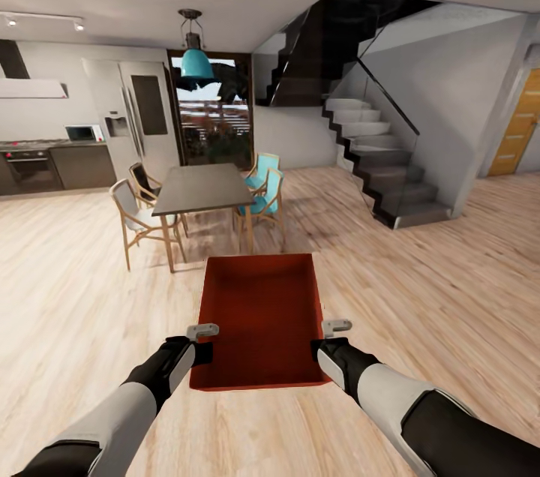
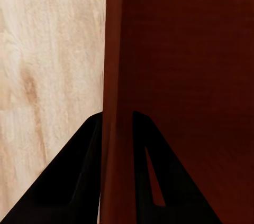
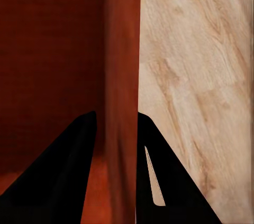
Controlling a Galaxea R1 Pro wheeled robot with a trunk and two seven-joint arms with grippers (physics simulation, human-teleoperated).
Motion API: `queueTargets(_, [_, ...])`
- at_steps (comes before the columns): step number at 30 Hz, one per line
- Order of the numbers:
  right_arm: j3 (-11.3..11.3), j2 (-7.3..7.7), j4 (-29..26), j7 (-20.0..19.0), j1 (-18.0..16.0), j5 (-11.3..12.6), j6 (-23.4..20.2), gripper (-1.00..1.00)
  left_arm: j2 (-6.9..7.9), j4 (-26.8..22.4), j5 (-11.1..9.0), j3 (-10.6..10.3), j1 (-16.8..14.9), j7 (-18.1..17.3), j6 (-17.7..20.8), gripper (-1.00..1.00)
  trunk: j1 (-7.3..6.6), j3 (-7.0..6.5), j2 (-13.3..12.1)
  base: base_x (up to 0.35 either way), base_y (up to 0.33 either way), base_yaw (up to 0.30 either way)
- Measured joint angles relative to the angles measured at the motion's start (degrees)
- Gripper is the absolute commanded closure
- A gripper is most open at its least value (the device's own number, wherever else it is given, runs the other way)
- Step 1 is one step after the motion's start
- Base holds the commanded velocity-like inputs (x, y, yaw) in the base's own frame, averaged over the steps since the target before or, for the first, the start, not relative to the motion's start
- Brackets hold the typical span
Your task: Move the two storage containers from the living room to the garage. In the garage, place one container on the floor and stack the other container on top of it (either order is fine).
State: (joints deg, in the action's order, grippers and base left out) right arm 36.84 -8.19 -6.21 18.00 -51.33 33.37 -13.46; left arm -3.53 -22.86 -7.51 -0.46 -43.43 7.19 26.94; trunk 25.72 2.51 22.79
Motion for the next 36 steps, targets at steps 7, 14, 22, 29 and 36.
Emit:
queueTargets(7, [0.0, -0.01, 0.0, 0.0, 0.0, 0.1, 0.0, 1.0, 0.0, 0.0, 0.0, 0.0, 0.0, 0.0, 0.0, 1.0, 0.0, 0.15, 0.0, 0.322, 0.0, -0.269])
queueTargets(14, [0.0, 0.0, 0.0, 0.0, 0.0, 0.1, 0.0, 1.0, 0.0, 0.0, 0.0, 0.0, 0.0, 0.0, 0.0, 1.0, 0.0, 0.3, 0.0, 0.322, 0.0, -0.269])
queueTargets(22, [0.0, 0.0, 0.0, 0.0, 0.0, 0.0, 0.0, 1.0, 0.0, 0.0, 0.0, 0.0, 0.0, 0.0, 0.0, 1.0, 0.0, 0.47, 0.0, 0.322, 0.0, -0.269])
queueTargets(29, [0.0, -0.02, 0.0, 0.0, 0.0, 0.0, 0.0, 1.0, 0.01, 0.0, 0.0, 0.0, 0.0, 0.0, 0.0, 1.0, 0.0, 0.54, 0.0, 0.322, 0.0, -0.084])
queueTargets(36, [0.0, -0.01, 0.0, 0.0, 0.0, 0.0, 0.0, 1.0, 0.01, 0.0, 0.0, 0.0, 0.0, 0.0, 0.0, 1.0, 0.0, 0.54, 0.0, 0.322, 0.0, -0.001])
